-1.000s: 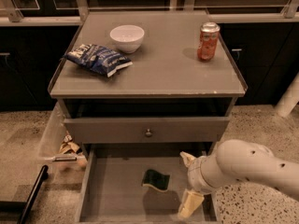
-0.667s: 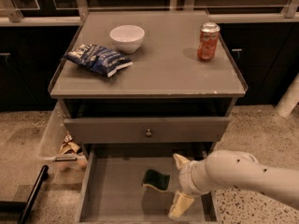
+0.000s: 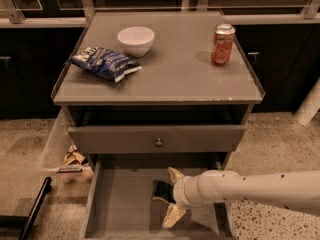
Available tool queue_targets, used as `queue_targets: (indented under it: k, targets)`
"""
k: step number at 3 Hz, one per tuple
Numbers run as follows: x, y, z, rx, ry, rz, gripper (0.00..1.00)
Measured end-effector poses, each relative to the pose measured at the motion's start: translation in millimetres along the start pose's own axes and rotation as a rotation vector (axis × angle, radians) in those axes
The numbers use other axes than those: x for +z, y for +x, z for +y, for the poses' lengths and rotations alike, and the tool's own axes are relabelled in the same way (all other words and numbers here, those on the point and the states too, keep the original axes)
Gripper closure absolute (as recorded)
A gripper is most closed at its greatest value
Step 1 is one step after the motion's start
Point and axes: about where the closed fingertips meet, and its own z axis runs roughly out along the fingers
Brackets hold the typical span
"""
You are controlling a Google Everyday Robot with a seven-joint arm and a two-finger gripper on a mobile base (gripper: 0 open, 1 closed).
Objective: Pick sponge from middle drawer and place on counter
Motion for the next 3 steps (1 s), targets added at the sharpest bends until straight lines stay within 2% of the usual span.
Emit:
queue_targets:
  k: [2, 3]
  targets:
    - [3.4, 1.6, -0.5, 0.006, 0.009, -0.005, 0.0]
    - [15.6, 7.0, -3.8, 0.025, 0.034, -0.024, 0.0]
